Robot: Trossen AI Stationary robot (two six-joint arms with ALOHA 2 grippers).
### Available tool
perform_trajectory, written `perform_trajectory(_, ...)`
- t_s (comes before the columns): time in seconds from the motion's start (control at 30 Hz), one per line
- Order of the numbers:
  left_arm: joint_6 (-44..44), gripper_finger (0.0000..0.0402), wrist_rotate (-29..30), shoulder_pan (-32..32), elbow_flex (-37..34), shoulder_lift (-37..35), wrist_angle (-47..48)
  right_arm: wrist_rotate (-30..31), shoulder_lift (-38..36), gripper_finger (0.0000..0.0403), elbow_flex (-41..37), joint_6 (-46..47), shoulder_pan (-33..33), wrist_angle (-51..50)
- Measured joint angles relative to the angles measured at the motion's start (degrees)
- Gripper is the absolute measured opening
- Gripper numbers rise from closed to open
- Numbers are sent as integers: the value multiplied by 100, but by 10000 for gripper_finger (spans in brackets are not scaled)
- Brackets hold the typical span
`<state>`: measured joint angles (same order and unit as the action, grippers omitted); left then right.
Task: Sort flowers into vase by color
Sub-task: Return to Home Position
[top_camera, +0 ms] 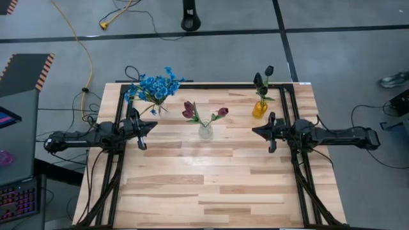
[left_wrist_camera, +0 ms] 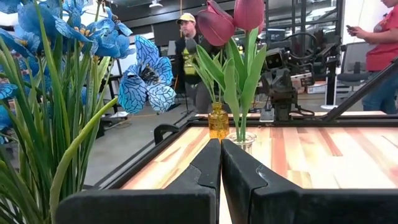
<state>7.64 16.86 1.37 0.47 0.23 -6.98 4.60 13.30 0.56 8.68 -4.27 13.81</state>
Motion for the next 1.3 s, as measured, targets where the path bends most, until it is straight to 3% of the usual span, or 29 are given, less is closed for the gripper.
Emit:
perform_trajectory(0.27,-35,0,-2,0,-4,0,0,0,-467,30,0,-399,0,-84)
perform_trajectory(0.47,-85,0,-2,0,-7,0,0,1,-1335,32,-1,-318,0,-1048)
perform_trajectory(1.3,-227,0,-61,0,-9,2,280,12,-1290,35,59,-70,-151,-1417)
